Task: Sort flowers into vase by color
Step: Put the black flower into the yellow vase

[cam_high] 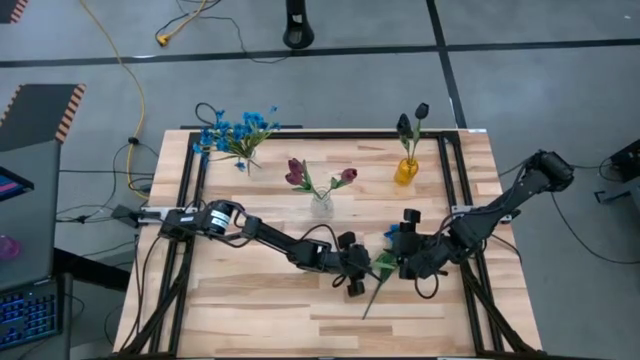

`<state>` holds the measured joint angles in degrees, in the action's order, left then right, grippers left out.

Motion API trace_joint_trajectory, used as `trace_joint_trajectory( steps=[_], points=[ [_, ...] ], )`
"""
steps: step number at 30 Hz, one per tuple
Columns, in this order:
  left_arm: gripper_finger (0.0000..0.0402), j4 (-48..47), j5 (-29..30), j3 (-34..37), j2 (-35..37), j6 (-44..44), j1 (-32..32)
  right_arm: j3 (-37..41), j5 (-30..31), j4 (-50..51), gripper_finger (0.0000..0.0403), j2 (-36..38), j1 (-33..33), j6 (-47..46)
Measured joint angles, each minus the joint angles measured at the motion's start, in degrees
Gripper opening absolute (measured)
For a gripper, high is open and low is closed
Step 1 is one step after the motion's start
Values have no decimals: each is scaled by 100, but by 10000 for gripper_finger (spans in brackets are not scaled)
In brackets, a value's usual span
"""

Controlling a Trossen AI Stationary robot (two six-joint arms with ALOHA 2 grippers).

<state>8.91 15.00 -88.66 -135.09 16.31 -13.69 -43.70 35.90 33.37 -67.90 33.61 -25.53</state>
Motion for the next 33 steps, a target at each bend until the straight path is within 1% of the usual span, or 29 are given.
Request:
trace_joint_trajectory(
  steps=[5,10,13,17,20,23,26,28,31,33],
  points=[
    [76,-20,103,0,2,79,13,0,1,31,218,207,141,25],
    [40,-2,62,4,7,161,64,0,161,274,194,833,324,167],
    [27,50,-135,10,31,254,131,-3,299,638,180,1239,344,177],
    [19,45,-447,26,122,305,226,-4,458,1050,169,1627,293,46],
    [17,39,-467,27,329,253,299,-4,520,1139,166,1772,260,8],
    [16,60,-439,20,570,-14,350,1,600,1165,166,1810,262,4],
    [16,-23,-333,20,816,-305,357,214,852,1108,166,1861,264,-7],
    [16,-186,-169,20,1008,-484,350,455,911,996,165,1985,269,-106],
    [16,-690,6,17,1283,-651,346,674,970,949,164,2274,272,-237],
    [16,-1029,97,17,1444,-676,350,804,1142,946,164,2554,278,-292]
  ],
)
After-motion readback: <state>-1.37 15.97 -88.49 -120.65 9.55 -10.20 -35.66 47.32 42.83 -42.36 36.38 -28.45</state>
